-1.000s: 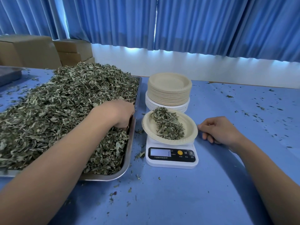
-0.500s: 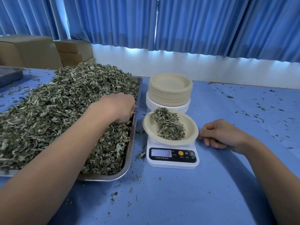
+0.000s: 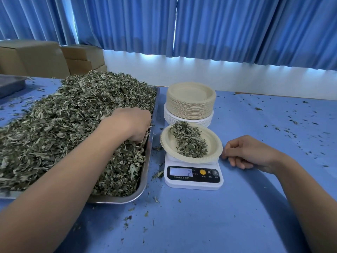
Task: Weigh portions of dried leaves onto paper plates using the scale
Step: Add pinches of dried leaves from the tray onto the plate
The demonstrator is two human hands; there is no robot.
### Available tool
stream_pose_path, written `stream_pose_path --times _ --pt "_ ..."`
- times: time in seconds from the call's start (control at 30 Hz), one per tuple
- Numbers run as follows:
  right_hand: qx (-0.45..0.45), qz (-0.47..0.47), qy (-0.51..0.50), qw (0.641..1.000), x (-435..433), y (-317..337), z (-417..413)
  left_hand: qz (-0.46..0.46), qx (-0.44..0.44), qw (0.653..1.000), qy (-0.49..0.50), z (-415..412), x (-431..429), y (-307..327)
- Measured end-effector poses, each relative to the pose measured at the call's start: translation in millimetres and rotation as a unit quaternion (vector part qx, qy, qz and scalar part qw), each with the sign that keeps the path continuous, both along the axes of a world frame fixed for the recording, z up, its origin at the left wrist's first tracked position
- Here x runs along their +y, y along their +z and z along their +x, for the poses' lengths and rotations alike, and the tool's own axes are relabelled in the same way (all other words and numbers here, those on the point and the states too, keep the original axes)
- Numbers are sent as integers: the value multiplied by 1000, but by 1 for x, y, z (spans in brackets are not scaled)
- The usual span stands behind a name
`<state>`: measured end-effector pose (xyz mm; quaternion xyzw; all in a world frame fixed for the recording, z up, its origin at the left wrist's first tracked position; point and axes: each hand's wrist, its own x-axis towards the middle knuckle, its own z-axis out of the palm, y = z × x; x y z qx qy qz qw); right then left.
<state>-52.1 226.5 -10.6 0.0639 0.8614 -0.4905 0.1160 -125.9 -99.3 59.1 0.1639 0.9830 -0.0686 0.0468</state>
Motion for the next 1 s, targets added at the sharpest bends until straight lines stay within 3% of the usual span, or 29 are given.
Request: stream_pose_path --times 0.1,0.23,0.33,0.8,0.9,1.0 --pt "-10 4 18 1000 1 2 1 30 48 998 6 3 -2 7" --pt "-33 7 59 998 2 5 5 28 17 999 -6 9 4 3" --pt "-37 1 76 996 1 5 6 54 46 998 3 8 2 7" --pt "-31 -16 80 996 2 4 5 122 129 984 14 15 0 25" --pt "-32 -20 79 996 3 4 5 195 167 966 -28 15 5 28" --pt "-30 -20 78 996 4 2 4 332 122 931 -88 21 20 26"
